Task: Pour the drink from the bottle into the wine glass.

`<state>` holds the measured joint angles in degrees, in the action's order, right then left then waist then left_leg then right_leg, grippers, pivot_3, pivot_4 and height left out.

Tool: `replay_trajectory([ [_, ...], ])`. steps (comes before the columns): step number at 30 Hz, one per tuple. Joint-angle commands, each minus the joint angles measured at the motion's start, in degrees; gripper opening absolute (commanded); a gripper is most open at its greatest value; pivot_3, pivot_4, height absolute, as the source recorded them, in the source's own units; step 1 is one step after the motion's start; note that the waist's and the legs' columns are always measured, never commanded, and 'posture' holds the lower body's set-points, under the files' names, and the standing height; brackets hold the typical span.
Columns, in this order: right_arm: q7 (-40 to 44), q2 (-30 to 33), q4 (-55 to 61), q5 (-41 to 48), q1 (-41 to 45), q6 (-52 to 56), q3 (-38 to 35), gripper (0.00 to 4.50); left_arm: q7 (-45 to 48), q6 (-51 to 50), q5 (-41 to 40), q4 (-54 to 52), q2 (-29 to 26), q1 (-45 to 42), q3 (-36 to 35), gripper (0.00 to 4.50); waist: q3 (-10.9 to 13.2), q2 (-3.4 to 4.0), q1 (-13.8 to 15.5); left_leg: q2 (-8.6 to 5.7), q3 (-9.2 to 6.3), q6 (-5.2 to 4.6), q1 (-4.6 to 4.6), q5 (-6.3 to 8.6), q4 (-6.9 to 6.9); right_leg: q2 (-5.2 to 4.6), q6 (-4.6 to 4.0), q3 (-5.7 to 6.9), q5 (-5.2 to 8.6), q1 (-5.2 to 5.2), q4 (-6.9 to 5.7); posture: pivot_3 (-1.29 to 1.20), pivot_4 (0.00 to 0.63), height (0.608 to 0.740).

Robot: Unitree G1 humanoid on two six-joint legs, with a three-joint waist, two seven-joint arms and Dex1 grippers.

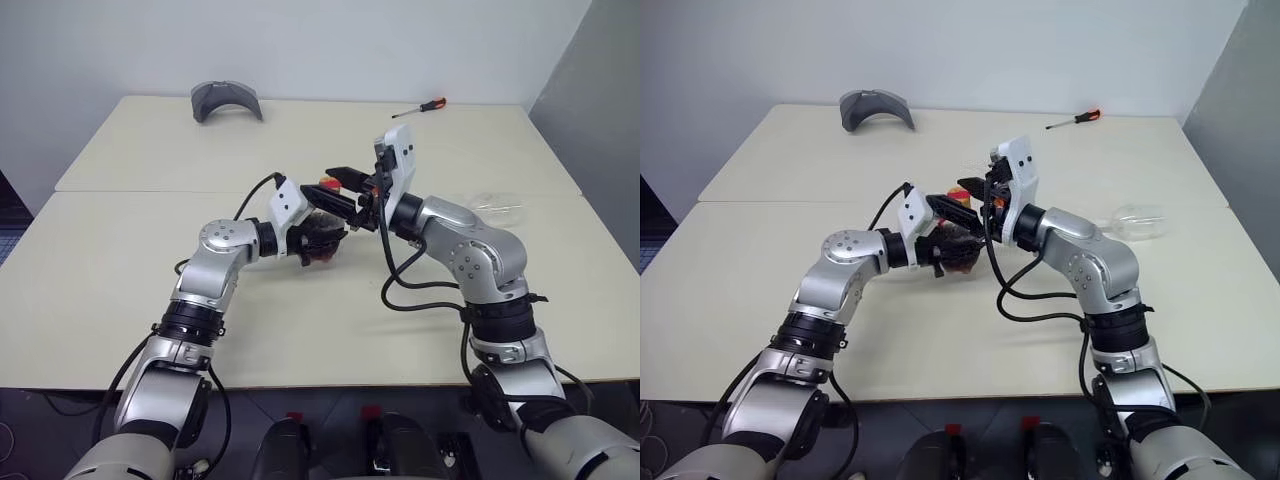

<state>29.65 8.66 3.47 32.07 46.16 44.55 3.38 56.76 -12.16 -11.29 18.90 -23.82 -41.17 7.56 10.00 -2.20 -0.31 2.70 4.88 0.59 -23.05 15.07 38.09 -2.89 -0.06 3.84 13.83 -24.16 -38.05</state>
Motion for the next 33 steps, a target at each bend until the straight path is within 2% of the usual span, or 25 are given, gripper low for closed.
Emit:
replay_trajectory([
  [1,-0.4,-0.5,1.7,0.1,0.5,-1.1,-0.9,3.78,-0.2,0.9,-0.4,-1.1,0.7,-1.9,-0.7,1.42,0.0,0.0,0.0,0.0,0.0,0.0,0.0,0.0,0.0,0.0,0.0,0.0,0.0,0.0,0.0,0.0,0.15,0.74],
  [2,-0.5,-0.6,1.9,0.0,0.4,-1.2,-0.8,3.78,-0.3,0.9,-0.5,-1.0,0.9,-2.1,-0.7,1.42,0.0,0.0,0.0,0.0,0.0,0.0,0.0,0.0,0.0,0.0,0.0,0.0,0.0,0.0,0.0,0.0,0.15,0.74],
  [3,-0.7,-0.7,2.0,0.2,0.2,-1.2,-0.9,3.38,-0.3,0.8,-0.5,-1.0,1.0,-2.3,-0.7,1.42,0.0,0.0,0.0,0.0,0.0,0.0,0.0,0.0,0.0,0.0,0.0,0.0,0.0,0.0,0.0,0.0,0.15,0.74],
  [5,-0.5,-0.8,2.3,0.2,-0.1,-1.5,-0.8,2.87,-0.3,0.5,-0.7,-1.3,1.3,-2.4,-0.9,1.42,0.0,0.0,0.0,0.0,0.0,0.0,0.0,0.0,0.0,0.0,0.0,0.0,0.0,0.0,0.0,0.0,0.15,0.74],
  [9,0.2,-0.5,2.6,-0.2,-0.7,-2.4,-0.3,1.42,-0.4,-1.8,-2.1,-2.9,1.9,-2.8,-1.8,1.39,0.0,0.0,0.0,-0.01,0.0,0.0,0.0,0.0,0.0,0.0,0.0,-0.01,0.0,0.0,0.0,0.0,0.15,0.74],
  [10,0.4,-0.5,2.6,-0.3,-0.8,-2.5,-0.4,1.3,-0.4,-2.6,-2.5,-3.5,2.0,-2.9,-2.0,1.38,0.0,0.0,0.0,-0.01,0.0,0.0,0.0,0.0,0.0,0.0,0.0,-0.01,0.0,0.0,0.0,0.0,0.15,0.74],
  [16,1.9,-0.6,3.4,1.7,-0.4,-2.9,-2.0,1.3,0.1,-10.7,-6.9,-12.7,1.6,-1.7,-2.7,1.37,0.0,0.01,-0.1,0.0,-0.01,0.0,0.0,0.0,-0.01,0.01,0.0,0.0,0.0,-0.01,0.0,0.0,0.15,0.74],
  [20,6.2,-0.2,6.4,7.7,-0.2,-0.2,-3.5,1.3,0.0,-18.8,-11.9,-21.5,1.3,0.2,-3.7,1.36,0.0,0.01,-0.1,0.0,-0.02,0.01,-0.01,0.0,-0.01,-0.01,0.0,-0.02,0.0,0.0,0.02,0.0,0.15,0.74],
  [25,12.6,3.2,9.8,12.5,-1.0,3.2,-2.4,1.3,-0.3,-28.5,-18.8,-30.1,0.6,2.0,-4.6,1.32,0.0,0.01,-0.1,0.0,-0.04,0.01,0.01,0.0,-0.01,-0.04,0.0,-0.02,0.0,0.02,0.0,0.0,0.15,0.74],
  [33,21.9,9.1,11.6,15.4,-1.6,5.8,0.9,1.3,4.5,-31.0,-22.3,-36.9,-5.0,6.5,-2.8,1.27,0.0,0.03,-0.2,0.03,-0.08,0.0,0.08,0.0,-0.02,0.06,0.01,-0.02,0.01,0.03,-0.06,0.0,0.15,0.74],
])
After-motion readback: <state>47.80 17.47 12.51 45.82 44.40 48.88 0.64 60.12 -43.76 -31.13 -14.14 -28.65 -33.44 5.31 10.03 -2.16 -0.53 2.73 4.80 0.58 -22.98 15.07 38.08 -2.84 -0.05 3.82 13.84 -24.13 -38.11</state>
